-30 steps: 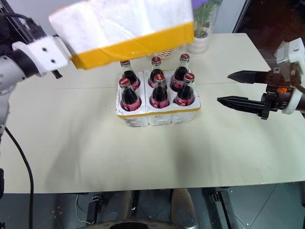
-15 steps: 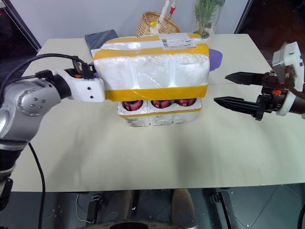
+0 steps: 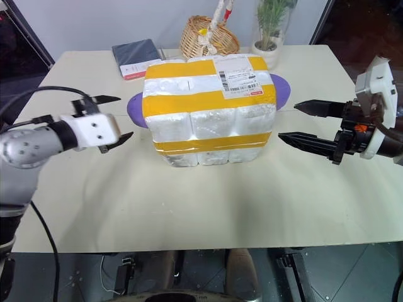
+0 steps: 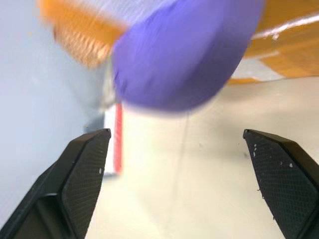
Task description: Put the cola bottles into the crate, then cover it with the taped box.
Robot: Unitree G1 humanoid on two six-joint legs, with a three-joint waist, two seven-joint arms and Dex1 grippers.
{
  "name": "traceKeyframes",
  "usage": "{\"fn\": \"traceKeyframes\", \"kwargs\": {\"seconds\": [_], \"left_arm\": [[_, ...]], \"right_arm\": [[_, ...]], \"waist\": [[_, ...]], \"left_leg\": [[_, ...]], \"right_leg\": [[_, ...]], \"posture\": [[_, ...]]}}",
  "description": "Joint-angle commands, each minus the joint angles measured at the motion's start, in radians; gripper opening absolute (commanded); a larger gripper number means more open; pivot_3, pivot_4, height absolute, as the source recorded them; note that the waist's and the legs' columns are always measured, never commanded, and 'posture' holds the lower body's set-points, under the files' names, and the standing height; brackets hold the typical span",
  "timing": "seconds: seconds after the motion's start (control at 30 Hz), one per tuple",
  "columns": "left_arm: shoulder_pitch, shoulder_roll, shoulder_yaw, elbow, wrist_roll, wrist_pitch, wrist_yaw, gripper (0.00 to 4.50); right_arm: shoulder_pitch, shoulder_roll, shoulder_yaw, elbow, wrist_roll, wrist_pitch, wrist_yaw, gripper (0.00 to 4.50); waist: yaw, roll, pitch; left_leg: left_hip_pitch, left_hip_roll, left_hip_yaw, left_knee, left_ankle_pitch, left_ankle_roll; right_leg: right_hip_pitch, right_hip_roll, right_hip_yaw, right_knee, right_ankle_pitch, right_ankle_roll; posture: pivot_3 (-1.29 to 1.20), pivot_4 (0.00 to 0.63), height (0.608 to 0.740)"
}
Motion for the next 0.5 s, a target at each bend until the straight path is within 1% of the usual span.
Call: {"fn": "traceKeyframes", "kwargs": {"seconds": [0.03,0.1,0.17,0.2,0.3,0.37,0.5], "left_arm": [[-0.009,0.05,0.221,0.055,-0.391,0.278,-0.227,4.45],[-0.033,0.107,0.277,0.117,-0.53,0.388,-0.335,4.45],[-0.059,0.165,0.294,0.19,-0.605,0.437,-0.417,4.45],[-0.073,0.202,0.283,0.23,-0.624,0.451,-0.459,4.45],[-0.102,0.297,0.236,0.314,-0.646,0.446,-0.582,4.45],[-0.147,0.324,0.194,0.365,-0.639,0.435,-0.602,4.45],[-0.212,0.347,0.124,0.417,-0.607,0.396,-0.626,4.45]], "right_arm": [[0.027,-0.027,-0.053,0.006,-0.008,-0.005,0.024,4.5],[0.041,-0.038,-0.063,0.027,-0.004,0.0,0.046,4.5],[0.057,-0.053,-0.07,0.046,-0.009,-0.003,0.075,4.5],[0.066,-0.061,-0.07,0.054,-0.015,-0.007,0.091,4.5],[0.068,-0.073,-0.065,0.072,-0.02,-0.014,0.12,4.5],[0.055,-0.076,-0.057,0.079,-0.019,-0.015,0.127,4.5],[0.024,-0.072,-0.041,0.079,-0.014,-0.016,0.131,4.5]], "waist": [[-0.005,0.0,0.0],[-0.008,0.0,0.0],[-0.009,0.0,0.0],[-0.008,0.0,0.0],[-0.009,0.0,0.0],[-0.009,0.001,0.0],[-0.008,0.001,0.0]], "left_leg": [[0.0,0.0,0.0,0.0,0.0,0.0],[0.0,0.0,0.0,0.0,0.0,0.0],[0.0,0.0,0.0,0.0,0.0,0.0],[0.001,0.0,0.0,0.0,0.0,0.0],[0.001,0.0,0.0,-0.001,0.0,0.0],[0.001,0.0,0.0,-0.001,0.0,0.0],[0.001,0.0,0.0,-0.001,0.0,0.0]], "right_leg": [[0.0,0.0,0.0,0.0,0.0,0.0],[0.0,0.0,0.0,0.0,0.0,0.0],[0.0,0.0,0.0,0.0,0.0,0.0],[0.0,0.0,0.0,0.0,0.0,0.0],[0.0,0.001,0.0,0.0,0.0,0.0],[0.0,0.001,0.0,0.0,0.0,0.0],[0.0,0.001,0.0,0.0,0.0,0.0]], "posture": [[0.0,0.15,0.74],[0.0,0.15,0.74],[0.0,0.15,0.74],[0.0,0.15,0.74],[0.0,0.15,0.74],[0.0,0.15,0.74],[0.0,0.15,0.74]]}}
